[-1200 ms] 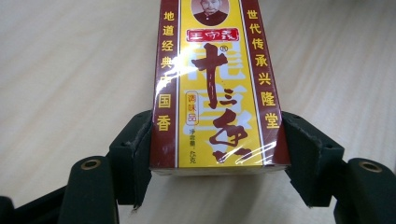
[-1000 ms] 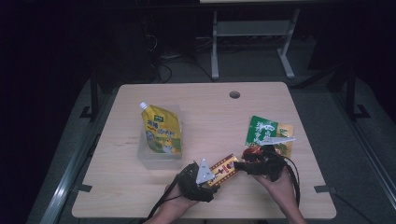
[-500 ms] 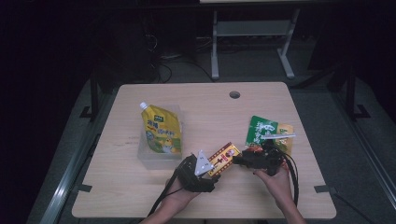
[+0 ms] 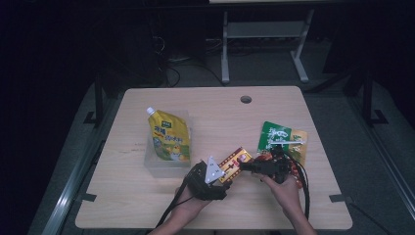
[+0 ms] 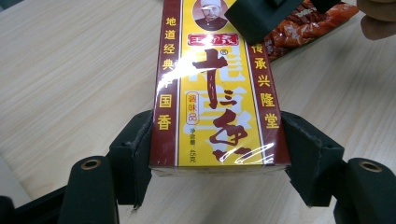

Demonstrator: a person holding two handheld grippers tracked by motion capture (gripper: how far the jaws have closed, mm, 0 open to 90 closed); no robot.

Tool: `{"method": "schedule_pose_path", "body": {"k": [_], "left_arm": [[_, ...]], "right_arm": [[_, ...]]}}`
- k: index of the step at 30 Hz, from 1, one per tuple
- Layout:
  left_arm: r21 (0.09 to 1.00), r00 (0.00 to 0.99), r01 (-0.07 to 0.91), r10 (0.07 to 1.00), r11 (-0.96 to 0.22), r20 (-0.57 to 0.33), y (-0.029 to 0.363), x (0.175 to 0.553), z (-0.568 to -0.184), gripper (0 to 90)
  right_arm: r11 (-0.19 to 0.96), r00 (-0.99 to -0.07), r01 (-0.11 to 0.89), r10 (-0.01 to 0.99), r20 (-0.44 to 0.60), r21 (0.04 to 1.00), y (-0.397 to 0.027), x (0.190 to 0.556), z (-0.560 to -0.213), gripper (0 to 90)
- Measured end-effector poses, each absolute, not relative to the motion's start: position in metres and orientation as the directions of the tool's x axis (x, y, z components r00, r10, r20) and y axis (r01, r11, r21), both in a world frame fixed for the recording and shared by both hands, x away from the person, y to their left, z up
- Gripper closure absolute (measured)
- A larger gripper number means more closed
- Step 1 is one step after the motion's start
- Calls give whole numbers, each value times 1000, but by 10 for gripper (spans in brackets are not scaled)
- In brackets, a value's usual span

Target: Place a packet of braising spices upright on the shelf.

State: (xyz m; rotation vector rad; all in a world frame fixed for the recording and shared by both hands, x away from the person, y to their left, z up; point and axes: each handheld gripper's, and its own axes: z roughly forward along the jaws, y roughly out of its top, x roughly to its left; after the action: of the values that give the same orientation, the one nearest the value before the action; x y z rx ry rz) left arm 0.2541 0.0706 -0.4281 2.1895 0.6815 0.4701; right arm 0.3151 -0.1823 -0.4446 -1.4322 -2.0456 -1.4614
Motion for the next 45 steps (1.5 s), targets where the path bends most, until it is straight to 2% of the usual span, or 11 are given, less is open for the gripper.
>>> {"method": "schedule_pose_path", "body": {"k": [12,14,24,33,36,45], "left_arm": [[735,783,365,615,-571,89,69,258,-436,319],[729,782,391,621,-562,58,69,259,-437,316],[715,789,381,609,-587,80,66,258,-442,308],[716,799,367,595,-594,83,67,258,-444,295],[729,802,378,595,-570,50,69,257,-441,288],[728,812,362,580,-582,60,73,252,-438,269]], "right_arm": [[2,-481,804,592,647,595,-180,315,-440,472],[10,-491,796,597,635,606,-179,315,-438,493],[10,-542,757,569,619,653,-179,307,-423,636],[19,-567,740,555,608,673,-176,303,-416,668],[34,-593,713,563,576,701,-176,302,-410,672],[109,-637,652,616,464,750,-180,302,-393,675]]}}
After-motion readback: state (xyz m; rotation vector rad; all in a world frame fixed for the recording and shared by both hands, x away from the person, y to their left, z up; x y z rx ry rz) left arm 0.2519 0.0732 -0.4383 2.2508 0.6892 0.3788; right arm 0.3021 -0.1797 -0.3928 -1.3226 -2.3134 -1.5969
